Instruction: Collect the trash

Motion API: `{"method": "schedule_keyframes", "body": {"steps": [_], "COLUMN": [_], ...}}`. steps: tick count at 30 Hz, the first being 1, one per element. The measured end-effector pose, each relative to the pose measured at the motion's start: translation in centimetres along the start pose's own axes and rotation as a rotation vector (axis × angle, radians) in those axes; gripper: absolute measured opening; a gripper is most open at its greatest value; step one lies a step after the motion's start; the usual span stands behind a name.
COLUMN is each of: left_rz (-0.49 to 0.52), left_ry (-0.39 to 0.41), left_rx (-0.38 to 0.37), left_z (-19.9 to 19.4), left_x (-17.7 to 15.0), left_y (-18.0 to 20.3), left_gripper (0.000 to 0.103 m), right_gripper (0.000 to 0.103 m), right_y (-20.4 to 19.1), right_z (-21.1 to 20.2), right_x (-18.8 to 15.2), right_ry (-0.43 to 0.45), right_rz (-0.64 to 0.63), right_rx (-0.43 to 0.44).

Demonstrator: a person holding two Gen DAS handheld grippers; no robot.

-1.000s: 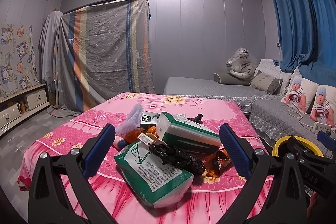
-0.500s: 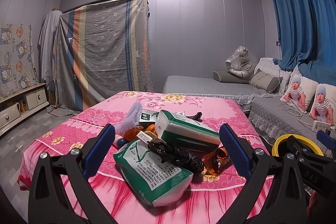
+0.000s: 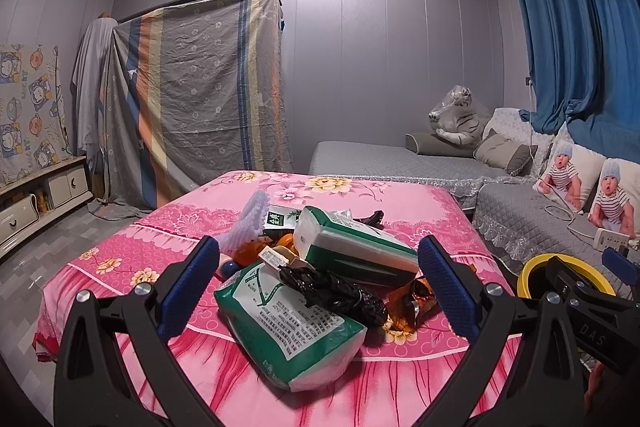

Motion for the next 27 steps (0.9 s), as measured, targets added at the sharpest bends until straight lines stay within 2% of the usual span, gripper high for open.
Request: {"method": "schedule_keyframes", "body": {"steps": [19,22,24,27], "left_rz": [0.012,0.015,0.013,0.029], "left_ry": [-0.002,0.003,0.000,-0.035], "left_rx": [-0.003,-0.033,-0.082,-0.125], "left_z": [-0.2,-0.4,-0.4,0.2], "left_x": [0.0,0.1,0.0,-0.7], "left_y": [0.1,0.2,0.4,0.6], "left_gripper": [0.095,0.095,0.095,0.095], "right_gripper": [0.095,0.095,0.095,0.095], "right_y": [0.7,0.8,0.8,0.5], "right_z": [0.4,0.7,1.4,3.4], "right_x": [-0.1,0.3,0.5,0.2], "right_ry": [-0.011,-0.008,-0.034,-0.149], "right_rz": [0.010,0.002,-0.002,-0.016], "right_rx": [-0.016,-0.024,0.000,0.111]}}
Point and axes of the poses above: each gripper's, at about its wrist camera, not at the fingertips, and z roughly the way its jaws point, y to its right, x to its top, the point moved 7 cm from there along z, roughly the way its jaws point, and after that the axes turned 10 degrees about z, right-handed, at the moved point
